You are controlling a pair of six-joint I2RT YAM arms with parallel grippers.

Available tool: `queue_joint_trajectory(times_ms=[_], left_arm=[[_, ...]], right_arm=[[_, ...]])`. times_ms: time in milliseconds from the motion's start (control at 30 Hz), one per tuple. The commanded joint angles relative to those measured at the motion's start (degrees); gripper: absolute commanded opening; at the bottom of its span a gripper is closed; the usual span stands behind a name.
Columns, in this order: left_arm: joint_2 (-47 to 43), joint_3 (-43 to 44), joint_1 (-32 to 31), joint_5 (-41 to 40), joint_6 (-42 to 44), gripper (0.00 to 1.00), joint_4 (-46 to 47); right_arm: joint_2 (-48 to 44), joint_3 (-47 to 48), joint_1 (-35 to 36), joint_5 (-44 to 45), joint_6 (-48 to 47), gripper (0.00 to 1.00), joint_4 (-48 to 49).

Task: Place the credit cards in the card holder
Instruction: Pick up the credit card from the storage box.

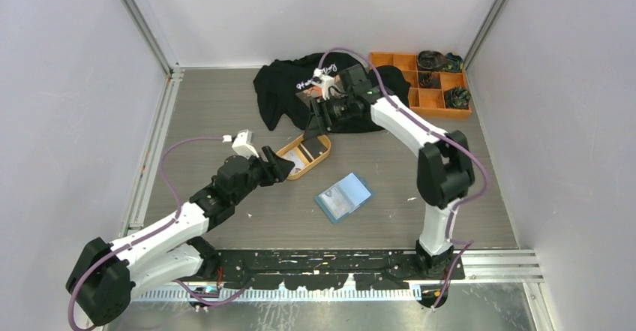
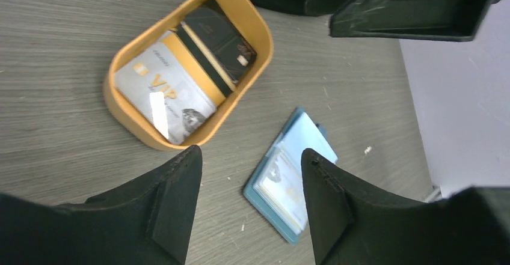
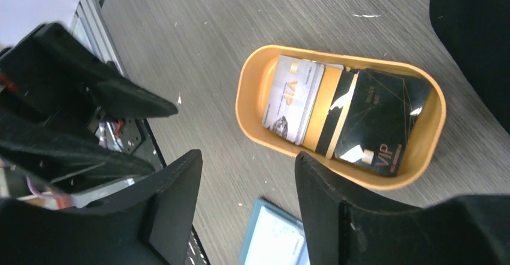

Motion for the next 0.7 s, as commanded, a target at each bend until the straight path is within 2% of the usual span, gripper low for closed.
queue_joint_trajectory(times_ms=[0, 67, 367, 667], left_arm=[[0.4, 2.4, 1.3, -7.9, -4.0, 0.61, -3.8], [1.2, 3.2, 2.1, -9.0, -5.8, 0.59, -7.0], [9.1, 3.6, 5.7, -7.5, -12.2, 0.55, -5.5], [17.5, 5.2, 6.6, -1.6, -12.6, 0.47, -1.2]], right_arm=[[8.1, 9.4, 1.8, -0.6, 5.4, 0.61, -5.4], [11.0, 11.6, 2.3, 0.1, 6.4, 0.58, -5.7], [20.0, 17.5, 3.3, 2.7, 7.4, 0.47, -8.7], [24.7, 20.1, 5.4, 5.7, 6.3, 0.45, -11.5]])
